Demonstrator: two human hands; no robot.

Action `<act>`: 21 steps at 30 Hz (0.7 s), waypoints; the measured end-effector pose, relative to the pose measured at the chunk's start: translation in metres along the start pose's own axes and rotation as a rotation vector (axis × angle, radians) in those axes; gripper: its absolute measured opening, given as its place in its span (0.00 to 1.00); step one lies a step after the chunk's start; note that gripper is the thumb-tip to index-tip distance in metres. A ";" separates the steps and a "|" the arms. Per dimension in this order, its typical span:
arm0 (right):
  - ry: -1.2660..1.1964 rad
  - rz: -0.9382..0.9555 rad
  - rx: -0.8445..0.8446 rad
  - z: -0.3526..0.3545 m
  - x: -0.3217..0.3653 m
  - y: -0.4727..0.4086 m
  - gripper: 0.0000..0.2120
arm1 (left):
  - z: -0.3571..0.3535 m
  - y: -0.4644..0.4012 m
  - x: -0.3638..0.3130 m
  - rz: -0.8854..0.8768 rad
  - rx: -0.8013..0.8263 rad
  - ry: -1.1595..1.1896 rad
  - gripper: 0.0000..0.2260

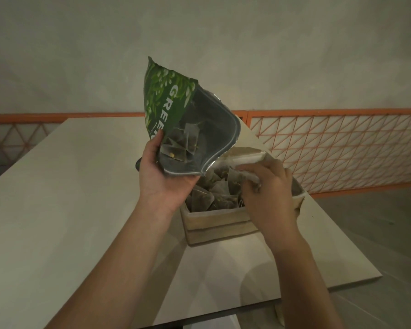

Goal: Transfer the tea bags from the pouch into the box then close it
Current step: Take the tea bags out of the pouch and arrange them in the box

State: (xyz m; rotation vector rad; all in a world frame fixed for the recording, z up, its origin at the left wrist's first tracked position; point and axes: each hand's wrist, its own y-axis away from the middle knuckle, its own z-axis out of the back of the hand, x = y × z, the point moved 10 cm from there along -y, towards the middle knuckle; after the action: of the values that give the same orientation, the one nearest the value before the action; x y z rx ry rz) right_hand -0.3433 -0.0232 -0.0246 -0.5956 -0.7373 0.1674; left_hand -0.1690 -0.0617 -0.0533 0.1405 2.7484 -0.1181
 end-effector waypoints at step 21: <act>-0.207 0.160 -0.157 0.032 0.066 -0.013 0.06 | -0.003 0.004 -0.003 -0.008 -0.009 -0.049 0.24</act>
State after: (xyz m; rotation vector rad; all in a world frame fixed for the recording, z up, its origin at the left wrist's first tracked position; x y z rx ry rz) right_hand -0.3172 0.0035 0.0396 -0.7957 -0.9089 0.3250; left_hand -0.1670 -0.0580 -0.0493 0.1223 2.7002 -0.1094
